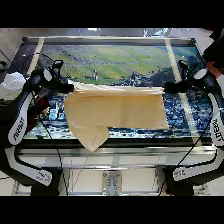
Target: Fold the shirts.
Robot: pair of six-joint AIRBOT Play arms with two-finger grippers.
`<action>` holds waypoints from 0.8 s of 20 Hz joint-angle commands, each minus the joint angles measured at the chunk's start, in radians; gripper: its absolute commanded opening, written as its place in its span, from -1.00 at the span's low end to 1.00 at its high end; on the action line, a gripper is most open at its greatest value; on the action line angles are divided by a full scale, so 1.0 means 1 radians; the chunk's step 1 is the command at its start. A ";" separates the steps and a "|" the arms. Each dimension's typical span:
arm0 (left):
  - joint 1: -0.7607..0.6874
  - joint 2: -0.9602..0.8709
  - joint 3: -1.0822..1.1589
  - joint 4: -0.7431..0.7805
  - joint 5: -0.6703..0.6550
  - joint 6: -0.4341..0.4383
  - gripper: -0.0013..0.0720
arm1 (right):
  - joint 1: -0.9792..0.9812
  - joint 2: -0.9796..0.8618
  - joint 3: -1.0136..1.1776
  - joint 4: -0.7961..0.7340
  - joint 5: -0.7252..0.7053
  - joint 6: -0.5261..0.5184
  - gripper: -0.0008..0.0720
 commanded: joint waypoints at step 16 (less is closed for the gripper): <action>0.016 0.117 -0.008 -0.012 -0.228 0.000 0.56 | -0.089 0.109 -0.062 -0.151 0.426 0.061 -0.02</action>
